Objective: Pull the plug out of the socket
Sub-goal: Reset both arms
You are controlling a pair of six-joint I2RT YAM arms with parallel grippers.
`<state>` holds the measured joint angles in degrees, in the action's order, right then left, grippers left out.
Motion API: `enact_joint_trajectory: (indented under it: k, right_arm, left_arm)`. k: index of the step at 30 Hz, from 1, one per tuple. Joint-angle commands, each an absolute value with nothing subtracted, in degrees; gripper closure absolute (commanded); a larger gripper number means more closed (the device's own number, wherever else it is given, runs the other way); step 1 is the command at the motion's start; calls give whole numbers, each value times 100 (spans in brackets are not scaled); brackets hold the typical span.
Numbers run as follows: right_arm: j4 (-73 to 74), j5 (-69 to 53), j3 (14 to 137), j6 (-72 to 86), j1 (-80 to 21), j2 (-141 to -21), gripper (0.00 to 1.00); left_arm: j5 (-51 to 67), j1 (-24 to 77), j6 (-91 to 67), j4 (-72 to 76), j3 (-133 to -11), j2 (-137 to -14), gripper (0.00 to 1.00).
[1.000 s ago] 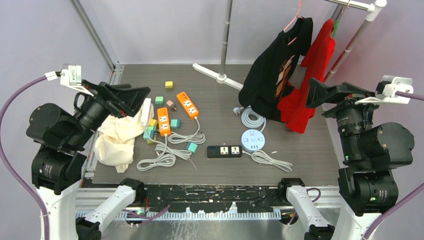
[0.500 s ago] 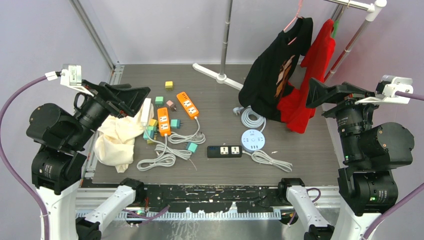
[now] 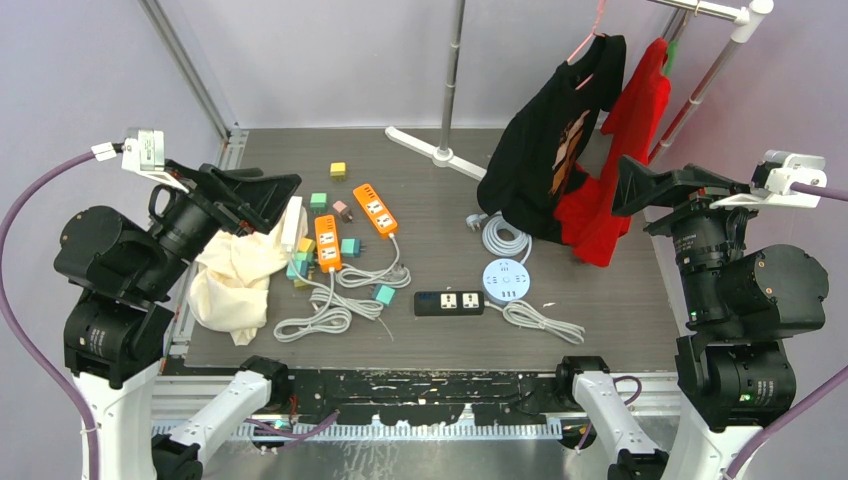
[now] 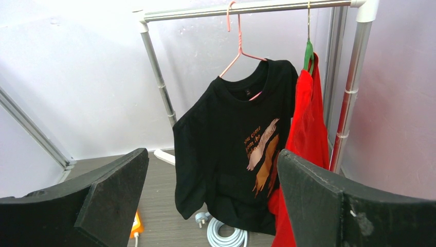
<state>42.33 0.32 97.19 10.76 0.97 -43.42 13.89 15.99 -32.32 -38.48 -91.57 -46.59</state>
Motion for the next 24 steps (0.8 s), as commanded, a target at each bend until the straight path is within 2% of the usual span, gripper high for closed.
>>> enact_joint_trajectory:
  k: [1,24]
  right_arm:
    - [4094,-23,9769,1116,123,-4403,0]
    - [4094,0,9694,1127,123,-4438,0]
  left_arm:
    - [1356,1565,-3120,-3744,-9167,-4648,1]
    - [1371,1567,-3112,-3719,-9148,-4682,1]
